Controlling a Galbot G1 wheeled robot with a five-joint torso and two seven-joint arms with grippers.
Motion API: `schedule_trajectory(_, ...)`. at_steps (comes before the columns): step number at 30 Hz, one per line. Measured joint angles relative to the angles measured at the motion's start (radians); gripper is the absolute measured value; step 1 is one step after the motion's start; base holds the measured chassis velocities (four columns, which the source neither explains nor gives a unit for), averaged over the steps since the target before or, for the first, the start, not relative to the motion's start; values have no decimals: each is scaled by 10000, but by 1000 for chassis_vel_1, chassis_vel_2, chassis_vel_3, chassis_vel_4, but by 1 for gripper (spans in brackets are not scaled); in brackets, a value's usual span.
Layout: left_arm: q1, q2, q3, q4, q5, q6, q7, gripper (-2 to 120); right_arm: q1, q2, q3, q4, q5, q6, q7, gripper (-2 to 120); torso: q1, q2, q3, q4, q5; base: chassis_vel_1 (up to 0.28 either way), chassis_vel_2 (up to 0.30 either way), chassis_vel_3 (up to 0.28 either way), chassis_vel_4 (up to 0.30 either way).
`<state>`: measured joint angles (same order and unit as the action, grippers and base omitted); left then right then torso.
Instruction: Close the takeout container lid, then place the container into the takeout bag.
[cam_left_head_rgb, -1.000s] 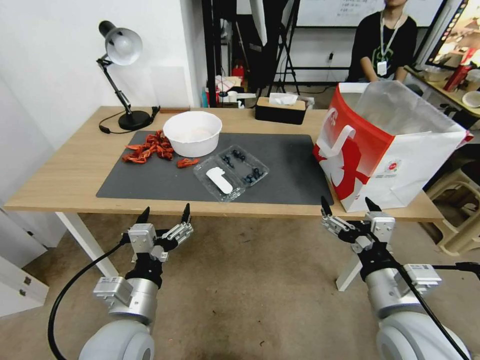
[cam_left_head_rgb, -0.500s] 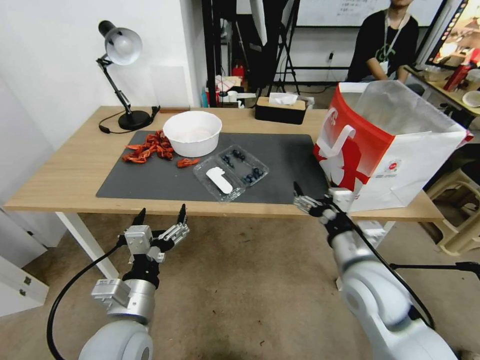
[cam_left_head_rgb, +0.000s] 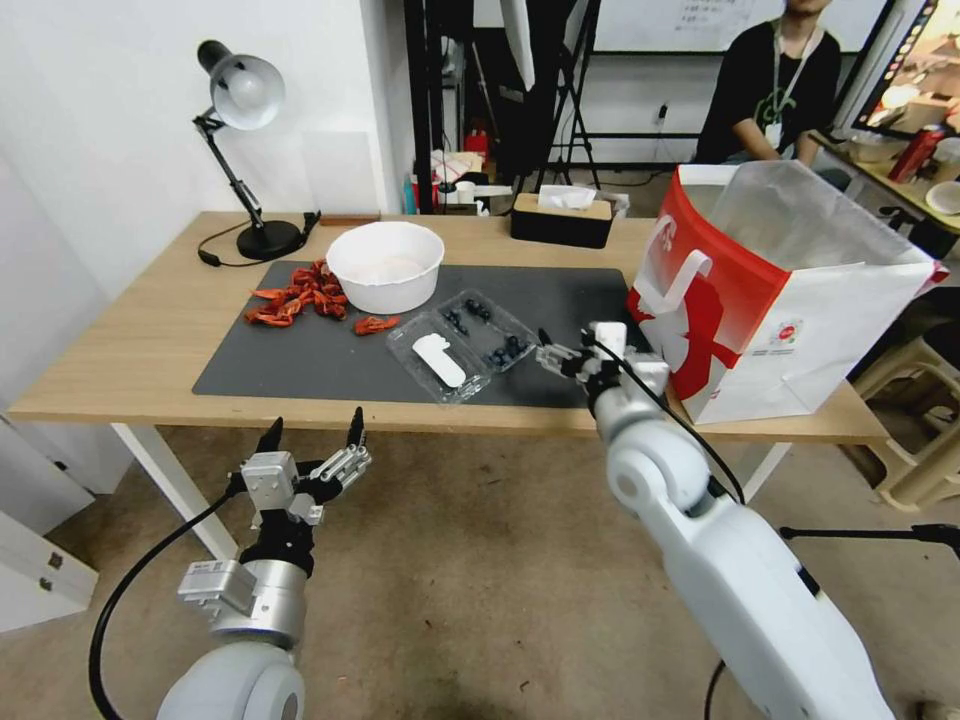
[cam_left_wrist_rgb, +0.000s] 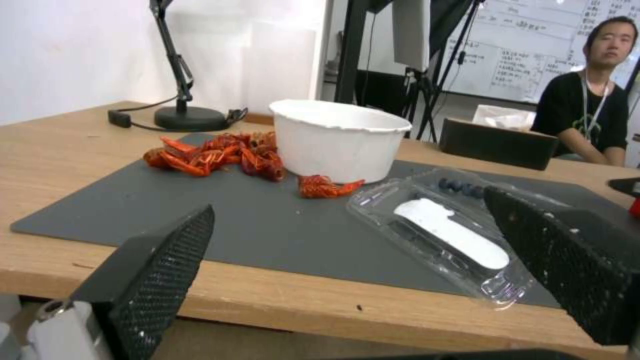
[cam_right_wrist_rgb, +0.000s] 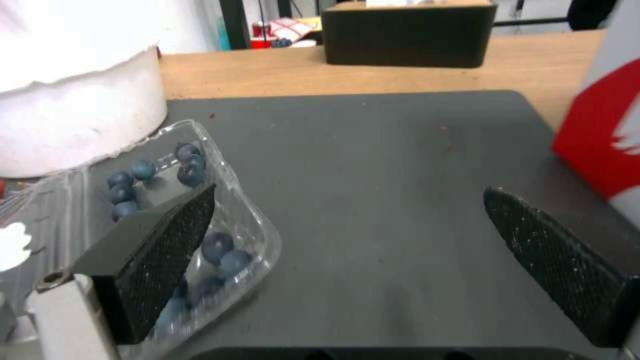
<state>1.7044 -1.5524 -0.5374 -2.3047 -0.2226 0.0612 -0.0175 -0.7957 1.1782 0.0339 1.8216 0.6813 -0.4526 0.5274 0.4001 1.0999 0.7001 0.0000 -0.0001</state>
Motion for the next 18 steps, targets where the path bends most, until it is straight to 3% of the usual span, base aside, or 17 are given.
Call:
schedule_trajectory(6,-10,-1,-53,75,-1,-81,-22,100,844,223,-491,-792,576,-573,415,100,0,0,-1,1,1,0,0,0,0)
schedule_trajectory(18,-73,-3,-113,268,-12,-198,-68,100,1359,390,-692,-1227,750,-1614,786,100,0,0,-1,0,1,0,0,0,0)
